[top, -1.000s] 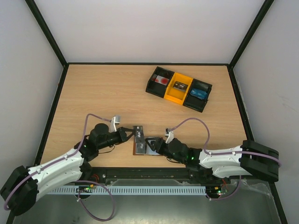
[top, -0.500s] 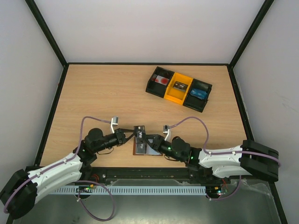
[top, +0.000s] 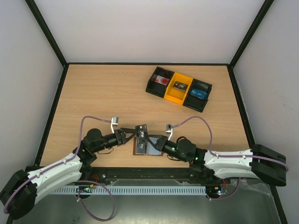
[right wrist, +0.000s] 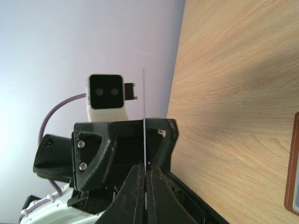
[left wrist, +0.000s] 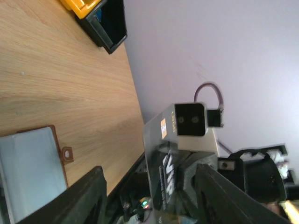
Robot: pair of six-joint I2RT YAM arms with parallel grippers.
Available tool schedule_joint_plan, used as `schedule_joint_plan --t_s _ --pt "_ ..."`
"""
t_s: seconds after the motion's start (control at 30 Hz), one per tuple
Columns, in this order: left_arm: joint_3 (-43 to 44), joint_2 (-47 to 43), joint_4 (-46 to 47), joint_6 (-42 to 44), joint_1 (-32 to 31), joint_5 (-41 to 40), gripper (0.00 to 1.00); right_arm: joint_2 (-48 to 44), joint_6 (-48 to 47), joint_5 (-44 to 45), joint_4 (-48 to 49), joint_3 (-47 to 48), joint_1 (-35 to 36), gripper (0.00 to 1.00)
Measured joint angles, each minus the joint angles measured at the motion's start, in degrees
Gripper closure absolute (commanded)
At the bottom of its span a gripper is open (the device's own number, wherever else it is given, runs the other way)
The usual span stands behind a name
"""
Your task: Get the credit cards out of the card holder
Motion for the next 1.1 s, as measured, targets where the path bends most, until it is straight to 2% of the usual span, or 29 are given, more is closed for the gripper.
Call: schedule_joint_plan --t_s 0.07,0.17,0.4,0.63,0.87,1.0,1.1 --pt "0.00 -0.55 -0.66 0.70 0.00 0.70 0.33 -2.21 -1.16 -0.85 -1.68 -0.11 0.00 0.98" --pt "0.09 -1.88 -2.93 2.64 0.00 2.43 0.30 -6.43 -3.58 -2.82 -5.22 -0.13 0.00 0.98" --pt "0.79 -3.17 -8.74 8.87 0.26 10.01 0.32 -16.00 -11.04 -10.25 -16.28 -0.13 0.00 0.98" --pt "3.54 -2.23 -12.52 13.70 0.26 16.98 0.50 -19.98 -15.54 -15.23 -25.16 0.15 0.00 0.98" --pt "5.62 0.15 -14.93 16.83 0.26 19.71 0.95 -19.17 -17.40 -17.59 -27.93 1.01 0.00 0.97" --pt "5.68 1.70 -14.93 17.53 0.26 21.38 0.97 -18.75 -17.64 -17.64 -29.29 1.07 -0.02 0.93" --pt "5.68 1.42 -14.69 17.55 0.26 21.70 0.97 -18.80 -17.57 -17.31 -29.73 1.07 0.00 0.81"
